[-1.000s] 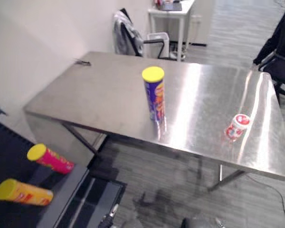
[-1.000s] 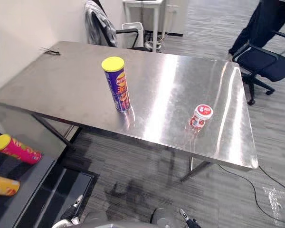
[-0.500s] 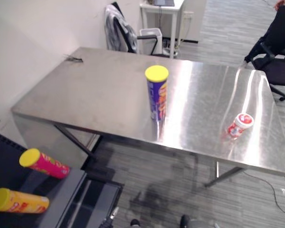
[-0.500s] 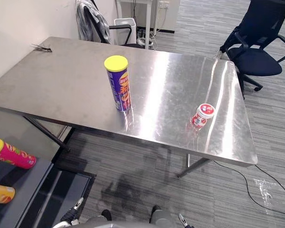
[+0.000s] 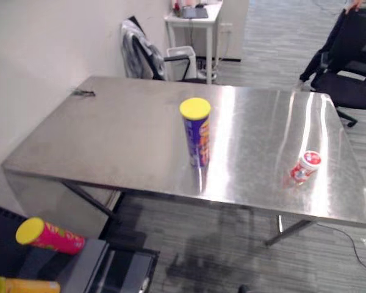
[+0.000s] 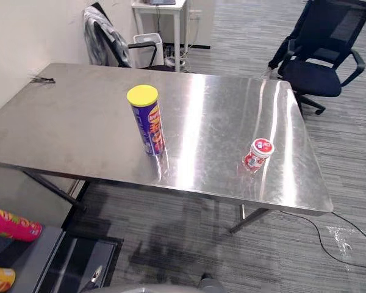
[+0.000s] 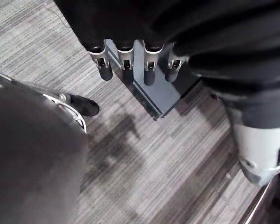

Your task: Put the gum and the chips on the shelf.

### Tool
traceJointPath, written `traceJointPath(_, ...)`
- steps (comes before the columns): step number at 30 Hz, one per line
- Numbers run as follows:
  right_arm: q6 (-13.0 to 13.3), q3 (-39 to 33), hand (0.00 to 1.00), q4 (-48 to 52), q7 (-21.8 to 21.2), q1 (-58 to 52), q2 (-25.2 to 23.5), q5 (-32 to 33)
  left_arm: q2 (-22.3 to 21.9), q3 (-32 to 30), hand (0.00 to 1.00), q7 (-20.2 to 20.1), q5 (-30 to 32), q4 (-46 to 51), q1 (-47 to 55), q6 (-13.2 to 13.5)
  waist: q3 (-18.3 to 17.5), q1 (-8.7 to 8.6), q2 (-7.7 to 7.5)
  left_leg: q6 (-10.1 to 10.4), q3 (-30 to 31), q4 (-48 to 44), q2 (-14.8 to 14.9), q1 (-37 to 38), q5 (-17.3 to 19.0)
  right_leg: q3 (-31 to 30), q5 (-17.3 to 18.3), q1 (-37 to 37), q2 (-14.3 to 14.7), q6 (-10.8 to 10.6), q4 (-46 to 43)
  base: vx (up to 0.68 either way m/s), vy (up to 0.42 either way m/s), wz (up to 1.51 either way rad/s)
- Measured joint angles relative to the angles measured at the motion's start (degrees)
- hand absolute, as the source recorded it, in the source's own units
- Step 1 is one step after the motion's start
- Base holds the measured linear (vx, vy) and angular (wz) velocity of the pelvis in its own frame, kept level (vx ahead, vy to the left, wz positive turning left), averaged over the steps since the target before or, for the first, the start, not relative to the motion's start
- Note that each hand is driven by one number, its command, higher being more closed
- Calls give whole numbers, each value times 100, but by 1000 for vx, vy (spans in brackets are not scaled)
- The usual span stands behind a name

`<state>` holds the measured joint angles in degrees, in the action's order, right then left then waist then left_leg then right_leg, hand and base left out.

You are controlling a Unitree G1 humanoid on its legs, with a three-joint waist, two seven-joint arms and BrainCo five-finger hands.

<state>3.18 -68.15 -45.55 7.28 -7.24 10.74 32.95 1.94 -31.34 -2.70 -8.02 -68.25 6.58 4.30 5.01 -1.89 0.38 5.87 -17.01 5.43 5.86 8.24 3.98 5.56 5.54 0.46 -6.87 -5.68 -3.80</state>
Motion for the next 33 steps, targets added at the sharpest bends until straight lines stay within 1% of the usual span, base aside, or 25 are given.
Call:
traceJointPath(1,138,34,0,820,181,-9,8,96,-36,7,0,0,36,31,-5,0,-69,-18,100,-2,12,0,-20,1,1,3,0,-8,-22,0,-1,51,25,4)
traceJointPath(2,314,129,0,1620,413,71,13,92,-86,73,0,6,43,82,34,4,-80,-92,57,-7,42,0,-28,-15,4,4,0,-15,-31,-3,-4,44,24,4)
traceJointPath(3,396,178,0,1994,499,164,13,91,-106,120,0,8,46,98,52,4,-98,-108,78,-12,44,0,-29,-13,7,3,0,-14,-32,-3,-5,0,0,0)
traceJointPath(4,591,327,0,2633,699,288,13,72,-112,252,0,16,56,119,58,3,-126,-115,92,-13,44,0,-25,-11,8,-2,1,-14,-28,-4,-5,0,0,0)
traceJointPath(5,702,441,0,3014,807,402,15,50,-104,370,0,20,85,156,56,3,-141,-114,98,-13,57,0,-19,-11,8,2,1,-16,-20,-4,-5,0,0,0)
traceJointPath(6,745,574,0,3447,914,555,13,-125,-95,545,0,22,176,234,61,4,-146,-103,99,-13,74,0,-8,-16,8,6,1,-18,-9,-4,-6,-8,-18,5)
traceJointPath(7,746,632,0,3625,936,630,13,-180,-67,640,0,23,196,243,61,5,-147,-99,100,-13,94,0,-5,-20,7,16,1,-16,-6,-4,-6,-13,-23,9)
traceJointPath(9,750,864,0,4218,1009,831,11,-634,20,976,0,23,208,256,62,4,-188,-100,113,-15,197,0,-3,-77,4,63,2,-32,-3,-5,-1,-10,-20,13)
traceJointPath(12,749,1014,0,4622,989,895,12,-1081,69,1221,0,14,208,267,71,4,-221,-105,111,-18,276,0,-3,-110,-5,96,0,-26,-6,-7,6,23,-3,12)
traceJointPath(16,715,1180,0,4710,924,947,43,-1475,166,1472,0,-1,209,283,86,4,-258,-106,87,-18,364,-1,-6,-111,-4,90,-9,-16,-8,-17,6,26,3,2)
traceJointPath(19,636,1601,0,4535,739,939,377,-1658,234,1689,0,-8,213,286,88,6,-271,-106,71,-19,383,-2,-28,-97,-3,98,-38,3,-36,-61,6,-2,5,1)
traceJointPath(20,589,1764,0,4390,657,940,551,-1671,263,1763,0,-13,212,293,89,8,-274,-103,60,-20,404,-2,-42,-94,-3,107,-45,15,-52,-72,6,-12,14,6)
traceJointPath(22,502,2035,0,4178,526,941,696,-1676,297,1827,0,-28,211,320,100,8,-291,-103,27,-21,454,-19,-59,-96,-3,137,-52,44,-75,-83,13,-20,9,11)
traceJointPath(24,473,2205,0,4038,406,940,701,-1678,329,1900,0,-30,210,333,106,9,-296,-107,-1,-33,513,-67,-66,-103,5,180,-56,92,-91,-89,27,-26,-3,11)
traceJointPath(27,423,2663,0,3857,170,941,740,-1730,347,2014,0,-32,204,381,117,16,-303,-94,-9,-44,519,-79,-97,-121,-2,177,-77,106,-118,-125,101,-47,-5,0)
traceJointPath(28,338,2873,0,3791,-11,940,781,-1730,347,2086,0,-61,204,427,156,20,-307,-96,-1,-53,522,-79,-109,-124,-9,175,-83,108,-128,-135,110,-44,-4,-1)
traceJointPath(29,300,2946,0,3786,-66,939,787,-1731,348,2104,0,-83,205,447,176,22,-307,-98,0,-55,524,-80,-112,-124,-10,175,-84,108,-130,-137,110,-45,-5,0)
traceJointPath(32,257,3361,0,3788,-390,935,889,-1739,440,2267,0,-216,206,446,209,29,-307,-104,-1,-63,525,-80,-121,-122,-15,177,-91,101,-133,-149,124,0,0,0)
traceJointPath(33,256,3434,0,3788,-440,934,900,-1740,446,2280,0,-229,206,445,215,29,-307,-104,-1,-63,527,-79,-121,-122,-16,178,-92,101,-133,-150,131,0,0,0)
